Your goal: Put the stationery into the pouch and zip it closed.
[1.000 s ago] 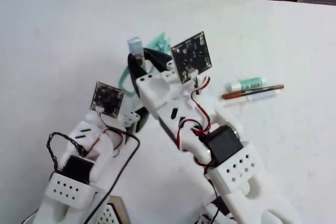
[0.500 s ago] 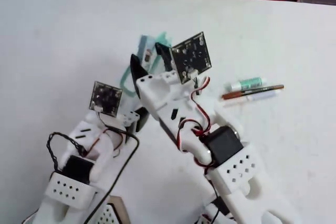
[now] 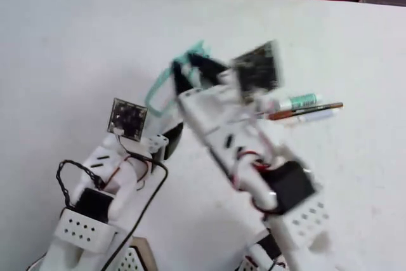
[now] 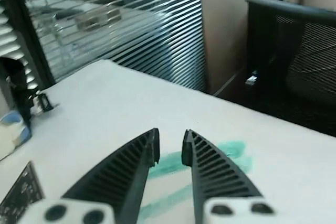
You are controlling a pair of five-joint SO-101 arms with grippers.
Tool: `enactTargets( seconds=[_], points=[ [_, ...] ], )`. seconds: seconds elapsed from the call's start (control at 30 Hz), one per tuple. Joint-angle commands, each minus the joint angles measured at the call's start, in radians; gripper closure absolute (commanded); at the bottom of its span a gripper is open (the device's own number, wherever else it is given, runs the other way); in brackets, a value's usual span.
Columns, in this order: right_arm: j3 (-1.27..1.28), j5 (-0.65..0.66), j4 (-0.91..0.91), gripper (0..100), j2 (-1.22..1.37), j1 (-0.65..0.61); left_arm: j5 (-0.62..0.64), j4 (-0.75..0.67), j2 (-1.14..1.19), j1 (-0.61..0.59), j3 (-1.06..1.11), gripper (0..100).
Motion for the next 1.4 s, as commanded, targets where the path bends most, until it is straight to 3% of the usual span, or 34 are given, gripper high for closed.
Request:
enactTargets(
  seconds=[0.0, 0.37, 0.57, 0.73, 0.97, 1.37],
  points=[
    [-0.178, 0.009, 0.127, 93.6, -0.022, 0.133, 0.014, -0.006, -0.010, -0.016, -0.049, 75],
    [-0.371, 0.011, 0.358, 93.5, 0.372, 0.627, 0.014, -0.003, -0.010, -0.024, -0.046, 75],
    [-0.470, 0.005, 0.429, 87.8, 0.696, 0.776, 0.014, 0.000, -0.010, -0.022, -0.046, 75],
    [-0.519, -0.009, 0.426, 83.7, 0.909, 0.819, 0.014, 0.000, -0.010, -0.022, -0.044, 75],
    [-0.559, -0.215, 0.318, 83.3, 1.135, 0.832, 0.014, -0.005, -0.010, -0.019, -0.029, 75],
    [-0.557, -0.226, 0.260, 83.5, 1.230, 0.834, 0.012, -0.005, -0.010, -0.016, -0.028, 75]
  ],
)
